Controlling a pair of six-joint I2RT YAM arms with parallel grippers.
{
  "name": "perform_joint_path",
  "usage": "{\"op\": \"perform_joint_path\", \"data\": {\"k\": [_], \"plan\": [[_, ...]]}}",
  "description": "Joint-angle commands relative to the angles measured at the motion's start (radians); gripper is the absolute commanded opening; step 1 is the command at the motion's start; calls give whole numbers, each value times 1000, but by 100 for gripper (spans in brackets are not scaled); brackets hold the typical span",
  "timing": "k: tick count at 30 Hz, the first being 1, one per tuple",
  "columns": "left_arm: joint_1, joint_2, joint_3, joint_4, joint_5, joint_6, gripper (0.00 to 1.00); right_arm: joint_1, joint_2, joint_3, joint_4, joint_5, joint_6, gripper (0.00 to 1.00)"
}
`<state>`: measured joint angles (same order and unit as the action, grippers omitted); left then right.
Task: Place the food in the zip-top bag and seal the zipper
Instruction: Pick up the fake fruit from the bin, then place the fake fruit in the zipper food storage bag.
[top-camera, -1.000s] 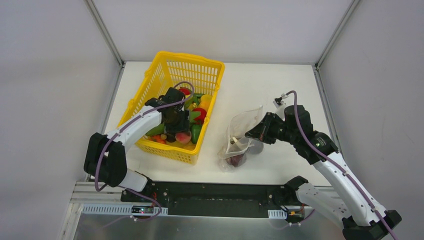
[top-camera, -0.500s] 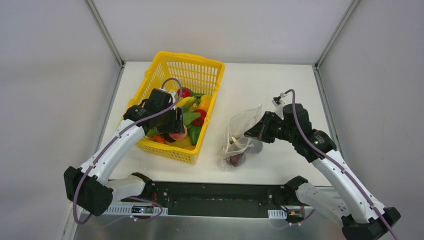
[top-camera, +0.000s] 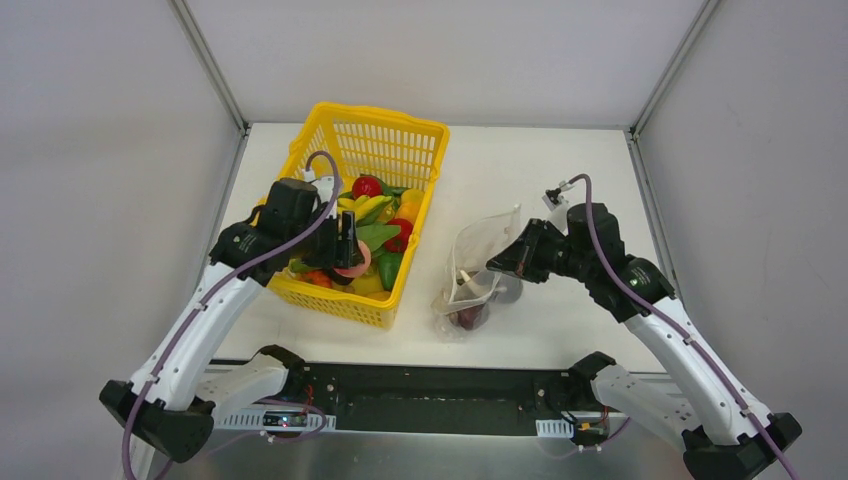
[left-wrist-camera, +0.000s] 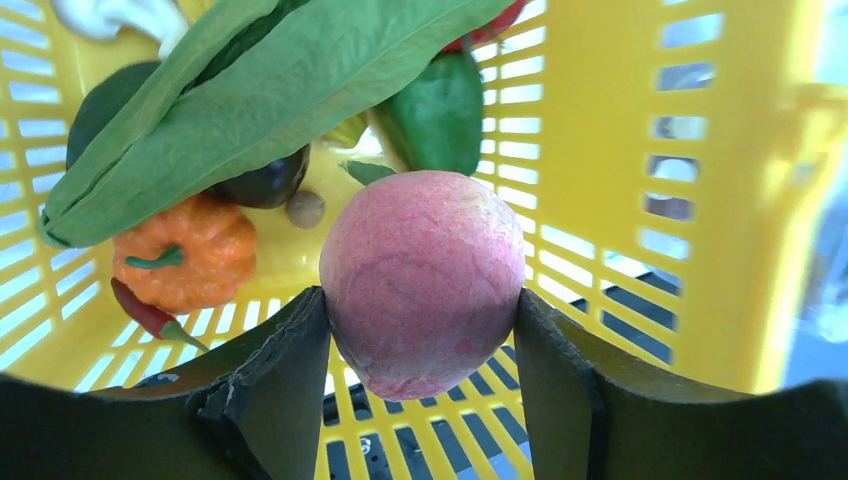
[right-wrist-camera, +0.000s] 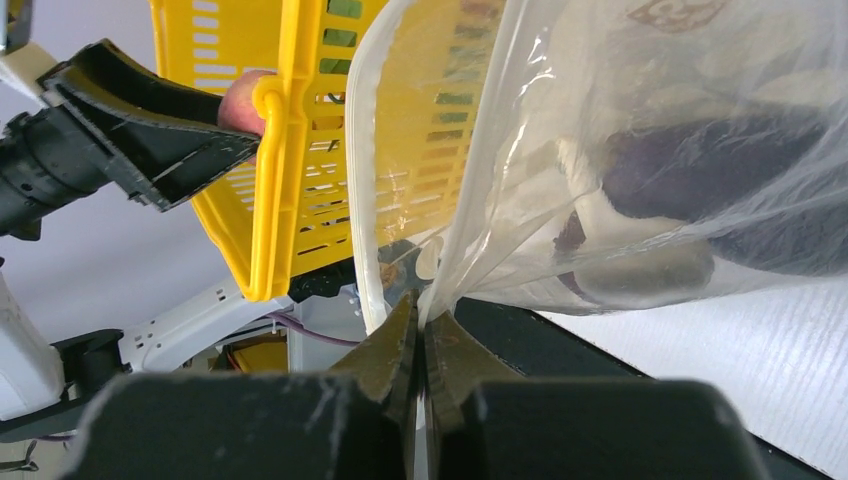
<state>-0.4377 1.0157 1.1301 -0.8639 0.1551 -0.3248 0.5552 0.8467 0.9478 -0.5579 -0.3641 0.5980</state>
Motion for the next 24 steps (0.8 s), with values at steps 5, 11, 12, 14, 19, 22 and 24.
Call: {"op": "perform_joint_path", "data": {"k": [5,11,12,14,19,22,24], "plan": [[2,-161,72,105,148,-72,38,7,-3,66,20,-31,5,2],[-36,-210,21,359,289,-197,38,12,-4,72,3,-24,4,2],[-48,-210,16,387,295,-210,38,14,-3,72,2,-24,5,2],[-74,-208,12,431,299,-223,38,16,-6,68,2,-21,6,2],[-155,-175,4,544,304,-251,39,23,0,66,5,-28,7,2],[-236,-126,15,599,277,-252,39,26,2,61,11,-32,6,2],[-294,-78,29,622,250,-246,39,29,1,56,13,-32,9,2]]}}
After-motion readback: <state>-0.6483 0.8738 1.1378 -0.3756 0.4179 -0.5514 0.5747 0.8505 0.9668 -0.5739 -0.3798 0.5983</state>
